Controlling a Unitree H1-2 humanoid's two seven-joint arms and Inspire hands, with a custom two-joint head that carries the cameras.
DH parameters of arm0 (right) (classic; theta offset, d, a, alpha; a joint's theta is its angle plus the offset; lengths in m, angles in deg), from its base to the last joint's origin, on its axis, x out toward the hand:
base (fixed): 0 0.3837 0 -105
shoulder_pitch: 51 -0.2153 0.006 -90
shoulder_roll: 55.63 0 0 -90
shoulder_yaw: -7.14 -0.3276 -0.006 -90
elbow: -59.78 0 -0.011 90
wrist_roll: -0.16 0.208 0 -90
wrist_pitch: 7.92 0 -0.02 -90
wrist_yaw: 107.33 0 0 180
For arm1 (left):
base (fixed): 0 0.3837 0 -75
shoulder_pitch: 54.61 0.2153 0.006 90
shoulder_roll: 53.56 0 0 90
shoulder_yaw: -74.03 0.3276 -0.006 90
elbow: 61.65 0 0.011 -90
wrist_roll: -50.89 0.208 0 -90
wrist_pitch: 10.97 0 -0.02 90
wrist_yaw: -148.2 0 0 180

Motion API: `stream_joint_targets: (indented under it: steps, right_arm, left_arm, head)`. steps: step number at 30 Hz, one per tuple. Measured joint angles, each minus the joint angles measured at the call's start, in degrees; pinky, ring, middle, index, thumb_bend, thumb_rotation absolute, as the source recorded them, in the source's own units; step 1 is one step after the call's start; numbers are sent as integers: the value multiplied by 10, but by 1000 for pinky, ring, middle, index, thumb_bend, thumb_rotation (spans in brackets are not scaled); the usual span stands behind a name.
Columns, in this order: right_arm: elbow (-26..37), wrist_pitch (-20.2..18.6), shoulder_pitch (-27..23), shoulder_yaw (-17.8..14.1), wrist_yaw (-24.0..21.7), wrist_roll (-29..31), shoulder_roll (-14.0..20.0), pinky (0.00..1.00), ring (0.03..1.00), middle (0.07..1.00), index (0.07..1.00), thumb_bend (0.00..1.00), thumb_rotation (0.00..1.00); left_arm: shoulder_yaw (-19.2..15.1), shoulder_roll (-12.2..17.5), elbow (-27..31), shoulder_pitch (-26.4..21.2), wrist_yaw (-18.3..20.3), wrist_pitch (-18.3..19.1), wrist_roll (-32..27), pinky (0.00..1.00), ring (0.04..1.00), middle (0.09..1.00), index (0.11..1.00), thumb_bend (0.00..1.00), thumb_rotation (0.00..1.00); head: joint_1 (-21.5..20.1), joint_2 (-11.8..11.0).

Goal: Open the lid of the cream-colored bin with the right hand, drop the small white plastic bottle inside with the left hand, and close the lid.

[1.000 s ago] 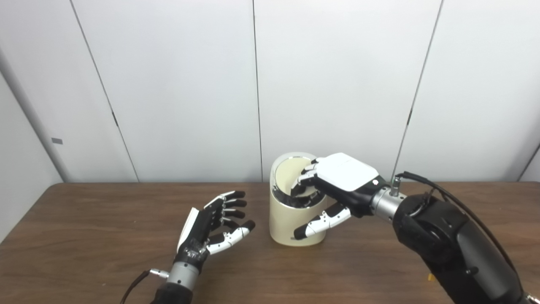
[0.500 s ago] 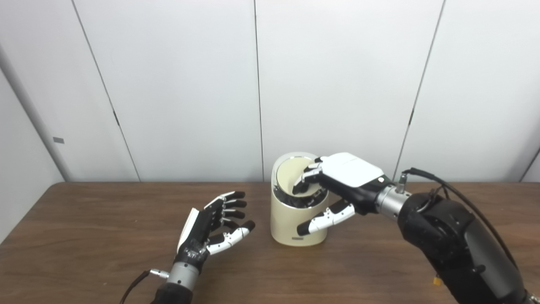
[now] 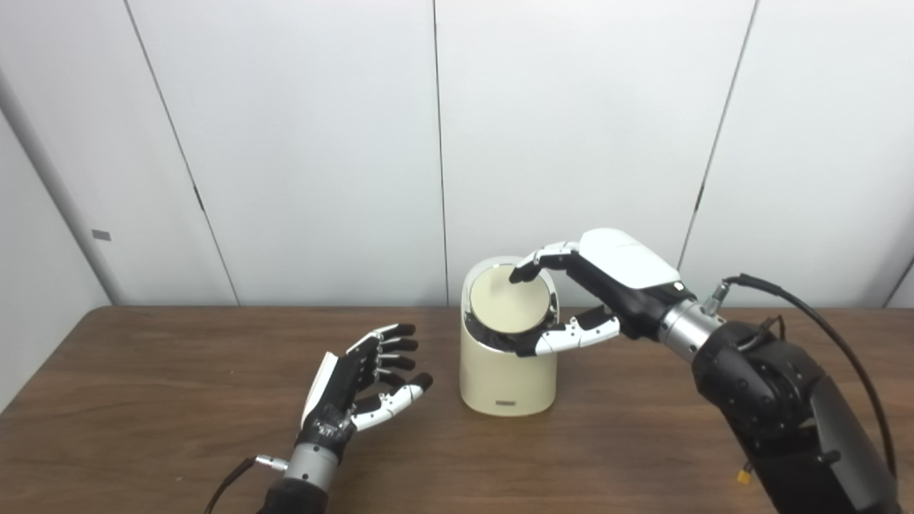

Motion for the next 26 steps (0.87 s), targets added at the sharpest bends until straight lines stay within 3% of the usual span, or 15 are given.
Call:
stream_joint_targets:
  steps: [3,4,7,10,16,20,26]
  right_arm:
    - [-5,1,16,-25,32,25,-8,619,785,821,823,684,582]
    - [-9,1,23,-36,44,40,-13,607,787,840,839,680,507]
    - [-20,-2,52,-67,73,89,-32,589,774,840,842,714,288]
    - [-38,-3,87,-96,106,124,-58,615,777,839,836,698,196]
    - [-116,23,123,-119,144,175,-57,646,781,846,842,712,182]
    - [-139,45,143,-139,174,215,-58,676,796,850,860,714,194]
    - [-173,92,166,-142,211,243,-75,652,769,830,840,731,233]
  left_arm:
    - [-1,0,0,0,0,0,-4,573,678,750,797,625,187]
    - [-2,0,0,0,0,0,-6,572,678,750,796,623,182]
    - [-2,0,0,0,1,0,-9,574,675,748,796,633,189]
    - [-2,0,0,0,1,-1,-8,573,674,746,796,633,204]
    - [-4,2,-2,0,7,-20,-15,573,678,747,797,626,186]
    - [-7,4,-4,0,9,-26,-16,572,676,746,799,626,196]
    - [-10,5,-18,0,12,-50,-23,575,687,761,805,627,200]
  head:
    - [0,0]
    - [0,0]
    - [-4,1]
    - [-4,0]
    - [-12,-4]
    - [-19,-5]
    - [-33,-12]
